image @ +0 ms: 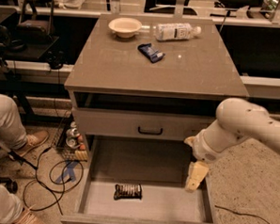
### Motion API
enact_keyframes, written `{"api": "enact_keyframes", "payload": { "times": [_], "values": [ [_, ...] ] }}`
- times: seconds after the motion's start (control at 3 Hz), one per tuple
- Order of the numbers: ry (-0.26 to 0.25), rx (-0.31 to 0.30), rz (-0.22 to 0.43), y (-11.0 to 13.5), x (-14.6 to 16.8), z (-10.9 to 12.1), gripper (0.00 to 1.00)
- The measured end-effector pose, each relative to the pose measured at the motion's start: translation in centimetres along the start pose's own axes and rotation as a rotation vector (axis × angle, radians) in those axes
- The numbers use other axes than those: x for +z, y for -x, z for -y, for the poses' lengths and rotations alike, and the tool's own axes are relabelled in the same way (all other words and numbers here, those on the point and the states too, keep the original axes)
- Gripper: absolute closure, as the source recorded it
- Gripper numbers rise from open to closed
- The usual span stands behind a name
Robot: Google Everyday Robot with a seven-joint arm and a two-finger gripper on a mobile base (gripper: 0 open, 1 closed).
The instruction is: Pick rxbar chocolate from middle drawer and place on counter
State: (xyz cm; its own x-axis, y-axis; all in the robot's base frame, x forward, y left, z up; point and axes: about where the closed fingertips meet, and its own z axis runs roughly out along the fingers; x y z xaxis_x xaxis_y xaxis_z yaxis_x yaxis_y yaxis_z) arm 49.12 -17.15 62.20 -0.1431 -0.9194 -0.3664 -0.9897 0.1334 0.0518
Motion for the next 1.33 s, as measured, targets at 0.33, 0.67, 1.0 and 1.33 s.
{"api": "enact_keyframes", "payload": {
  "times": [0.33,0.67,1.0,1.33],
  "values": [
    [0.059,0.017,0.027,-0.8,6.4,-0.4,0.0],
    [0.059,0.017,0.027,-0.8,6.4,-0.4,0.0],
    [0.087,-0.023,0.048,0.1,8.4,-0.6,0.0],
    [0.11,-0.107,0.115,3.3,13.0,-0.6,0.0]
  ]
}}
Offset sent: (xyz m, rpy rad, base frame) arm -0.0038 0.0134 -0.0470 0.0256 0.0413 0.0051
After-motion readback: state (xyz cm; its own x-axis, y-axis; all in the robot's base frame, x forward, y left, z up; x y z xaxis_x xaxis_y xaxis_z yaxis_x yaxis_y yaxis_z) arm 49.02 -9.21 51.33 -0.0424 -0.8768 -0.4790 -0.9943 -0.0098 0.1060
